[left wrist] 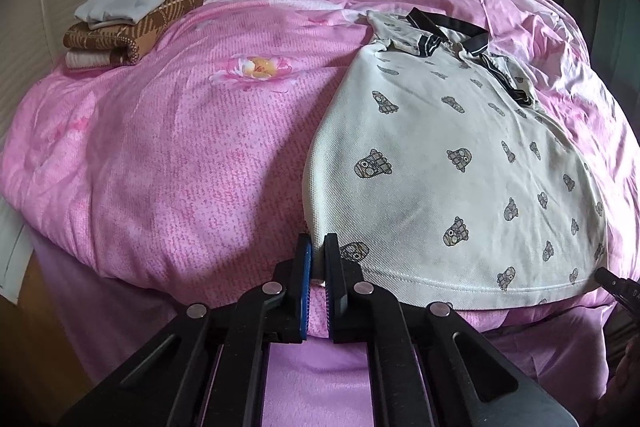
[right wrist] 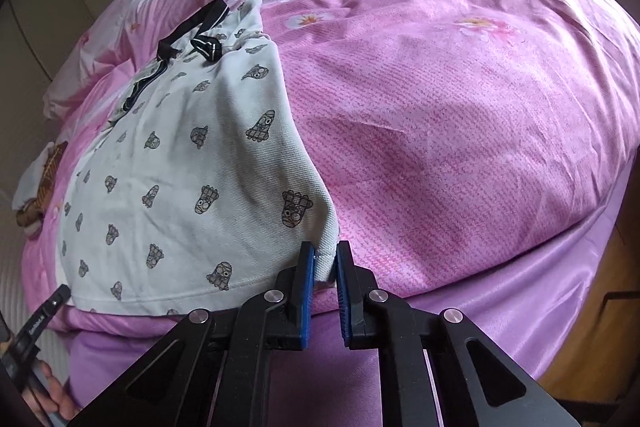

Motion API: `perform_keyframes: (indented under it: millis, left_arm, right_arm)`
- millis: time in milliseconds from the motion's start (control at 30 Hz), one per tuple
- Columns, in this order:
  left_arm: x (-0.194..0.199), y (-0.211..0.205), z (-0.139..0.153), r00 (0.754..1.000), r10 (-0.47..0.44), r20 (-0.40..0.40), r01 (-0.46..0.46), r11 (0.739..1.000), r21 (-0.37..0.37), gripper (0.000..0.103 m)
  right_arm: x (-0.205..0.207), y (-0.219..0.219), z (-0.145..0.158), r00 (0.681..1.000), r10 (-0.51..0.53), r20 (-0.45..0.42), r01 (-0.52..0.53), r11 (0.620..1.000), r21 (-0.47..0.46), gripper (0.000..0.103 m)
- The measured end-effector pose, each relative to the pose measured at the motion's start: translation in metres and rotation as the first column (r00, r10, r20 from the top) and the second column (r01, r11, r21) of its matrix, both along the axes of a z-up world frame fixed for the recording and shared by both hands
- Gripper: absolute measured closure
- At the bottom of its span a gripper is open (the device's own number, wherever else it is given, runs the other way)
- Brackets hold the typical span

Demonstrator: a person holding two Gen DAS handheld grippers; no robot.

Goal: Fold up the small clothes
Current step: 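Close both tools on the shirt hem, then lift the hem with both tools and carry it over toward the collar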

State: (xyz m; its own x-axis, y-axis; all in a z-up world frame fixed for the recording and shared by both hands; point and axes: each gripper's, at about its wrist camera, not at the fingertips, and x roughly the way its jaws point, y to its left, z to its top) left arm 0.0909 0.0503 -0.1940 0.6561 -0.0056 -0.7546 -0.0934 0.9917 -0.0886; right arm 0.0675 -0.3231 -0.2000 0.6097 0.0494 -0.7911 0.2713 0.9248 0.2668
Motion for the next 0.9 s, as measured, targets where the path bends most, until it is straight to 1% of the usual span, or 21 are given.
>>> perform_keyframes:
  millis: [167, 267, 367, 533, 633, 900]
  left_arm:
    - [-0.001, 0.002, 0.007, 1.0, -0.005, 0.008, 0.005, 1.0, 0.002, 0.096]
    - [-0.001, 0.004, 0.017, 1.0, -0.004, 0.03, 0.004, 1.0, -0.005, 0.096]
    - [0.001, 0.005, 0.035, 0.998, -0.007, 0.07, 0.008, 1.0, -0.014, 0.096]
    - [0.014, 0.003, 0.068, 0.99, -0.025, 0.137, 0.029, 0.999, -0.024, 0.096]
    - [0.025, -0.001, 0.086, 0.984, -0.033, 0.175, 0.035, 0.999, -0.013, 0.096]
    - [0.059, -0.003, 0.121, 0.97, -0.025, 0.242, 0.036, 0.998, -0.041, 0.096]
  right_arm:
    - [-0.004, 0.002, 0.007, 1.0, -0.003, 0.015, 0.003, 1.0, -0.003, 0.095]
    - [-0.006, 0.002, 0.018, 0.999, -0.005, 0.045, 0.005, 1.0, -0.005, 0.096]
    - [-0.006, 0.003, 0.035, 0.996, -0.001, 0.092, 0.002, 1.0, -0.012, 0.096]
    - [-0.001, 0.001, 0.067, 0.986, -0.002, 0.169, 0.001, 1.0, 0.006, 0.096]
    - [0.004, 0.0, 0.085, 0.978, -0.003, 0.21, 0.0, 1.0, 0.016, 0.096]
    - [0.028, -0.002, 0.126, 0.955, 0.01, 0.296, -0.013, 1.0, 0.009, 0.096]
